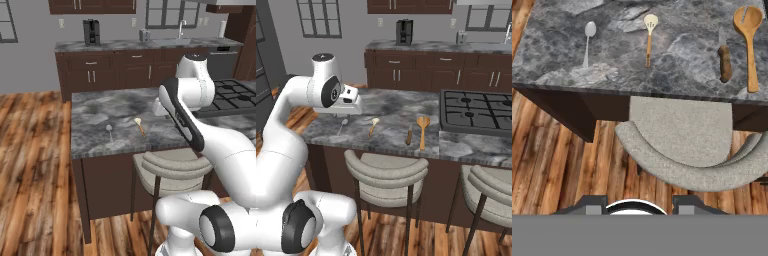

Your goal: Pick up the metallic utensils from the counter and place them in the open drawer. Make sure not to pick up any wooden utensils.

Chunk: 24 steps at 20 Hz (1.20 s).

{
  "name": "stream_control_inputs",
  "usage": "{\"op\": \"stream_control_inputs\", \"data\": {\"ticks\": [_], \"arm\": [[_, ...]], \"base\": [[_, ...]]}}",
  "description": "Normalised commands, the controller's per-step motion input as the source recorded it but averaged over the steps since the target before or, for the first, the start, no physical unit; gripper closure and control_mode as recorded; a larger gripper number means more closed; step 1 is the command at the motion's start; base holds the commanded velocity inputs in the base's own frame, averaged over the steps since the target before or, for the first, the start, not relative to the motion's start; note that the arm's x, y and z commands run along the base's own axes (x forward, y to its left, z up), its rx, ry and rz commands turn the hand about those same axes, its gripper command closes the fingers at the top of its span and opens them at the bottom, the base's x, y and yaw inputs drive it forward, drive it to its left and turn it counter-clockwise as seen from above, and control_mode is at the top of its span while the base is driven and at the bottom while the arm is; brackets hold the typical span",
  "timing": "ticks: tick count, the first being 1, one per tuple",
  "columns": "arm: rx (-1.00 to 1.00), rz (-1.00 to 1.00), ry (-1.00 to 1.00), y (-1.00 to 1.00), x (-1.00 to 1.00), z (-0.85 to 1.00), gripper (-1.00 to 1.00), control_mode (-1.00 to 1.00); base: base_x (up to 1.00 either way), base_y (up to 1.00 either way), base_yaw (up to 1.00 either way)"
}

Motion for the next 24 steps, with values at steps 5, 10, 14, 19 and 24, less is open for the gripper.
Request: {"op": "stream_control_inputs", "data": {"ticks": [5,10,14,19,24], "arm": [[-0.01,0.00,-0.01,-0.23,0.00,-0.02,-1.00,-1.00],[-0.01,0.00,-0.01,-0.62,0.33,-0.11,-1.00,-1.00],[-0.05,-0.05,0.01,-0.62,0.41,-0.23,-1.00,-1.00],[-0.08,-0.10,0.04,-0.51,0.46,-0.29,-1.00,-1.00],[-0.10,-0.11,0.06,-0.38,0.50,-0.51,-1.00,-1.00]], "base": [[0.00,0.00,0.00],[0.00,0.00,0.00],[0.00,0.00,0.00],[0.00,0.00,0.00],[0.00,0.00,0.00]]}}
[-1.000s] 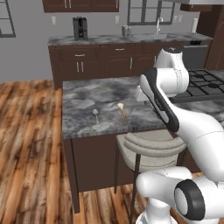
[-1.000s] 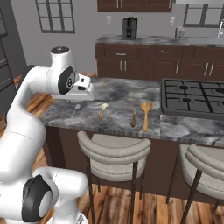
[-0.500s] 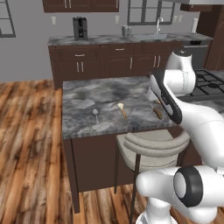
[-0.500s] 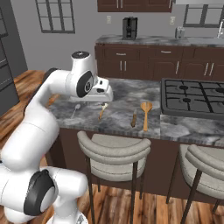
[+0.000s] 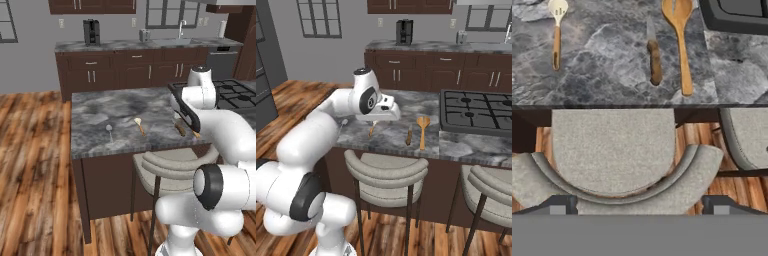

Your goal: Pick up the metallic utensils from the counter and place them in the open drawer. Make sure not to pick up any wooden utensils.

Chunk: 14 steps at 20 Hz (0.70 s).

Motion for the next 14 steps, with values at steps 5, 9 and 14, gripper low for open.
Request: {"op": "stream_control_inputs", "data": {"ticks": [5,9,14], "arm": [[-0.07,-0.07,0.01,-0.18,0.33,-0.50,-1.00,-1.00],[0.01,0.00,-0.01,-0.03,0.07,-0.09,-1.00,-1.00],[0.11,-0.01,0.05,-0.23,0.29,-0.13,-1.00,-1.00]], "base": [[0.00,0.00,0.00],[0.00,0.00,0.00],[0.00,0.00,0.00]]}}
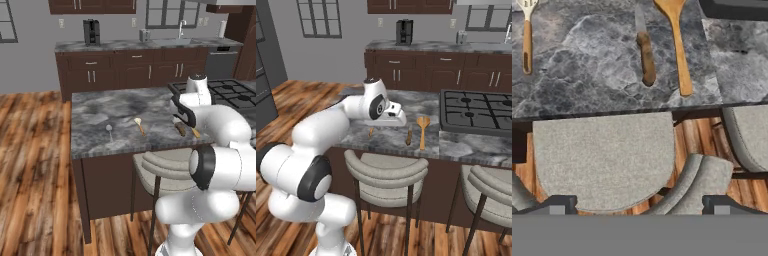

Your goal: Pick up the metallic utensils from the counter and place them in the open drawer. Make sure not to pick up any wooden utensils.

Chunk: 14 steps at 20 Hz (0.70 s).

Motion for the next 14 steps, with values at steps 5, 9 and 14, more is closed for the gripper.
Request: {"op": "stream_control_inputs", "data": {"ticks": [5,9,14], "arm": [[0.12,0.00,0.14,-0.24,0.40,-0.19,-1.00,-1.00],[0.07,0.02,0.00,-0.19,0.20,-0.12,-1.00,-1.00],[0.00,0.01,-0.01,0.00,0.11,-0.11,-1.00,-1.00]], "base": [[0.00,0.00,0.00],[0.00,0.00,0.00],[0.00,0.00,0.00]]}}
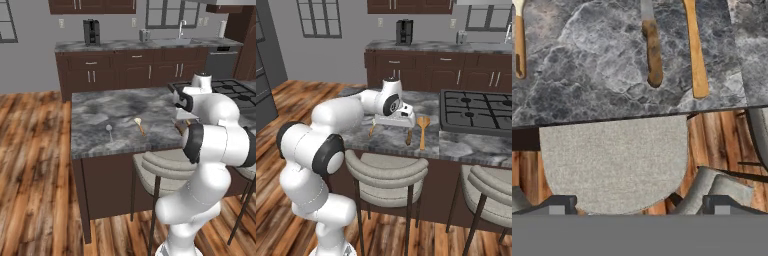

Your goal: Pick up the metallic utensils from the counter and place them in the open drawer. Make sure not to pick up any wooden utensils.

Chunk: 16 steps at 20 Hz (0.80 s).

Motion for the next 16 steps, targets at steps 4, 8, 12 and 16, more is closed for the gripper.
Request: {"op": "stream_control_inputs", "data": {"ticks": [4,8,12,16], "arm": [[0.00,0.02,-0.06,0.00,0.14,-0.27,-1.00,-1.00],[-0.04,0.01,-0.16,-0.01,0.15,-0.36,-1.00,-1.00],[-0.05,0.00,-0.07,-0.06,0.10,-0.42,-1.00,-1.00],[-0.06,0.00,0.00,0.00,0.00,-0.40,-1.00,-1.00]], "base": [[0.00,0.00,0.00],[0.00,0.00,0.00],[0.00,0.00,0.00],[0.00,0.00,0.00]]}}
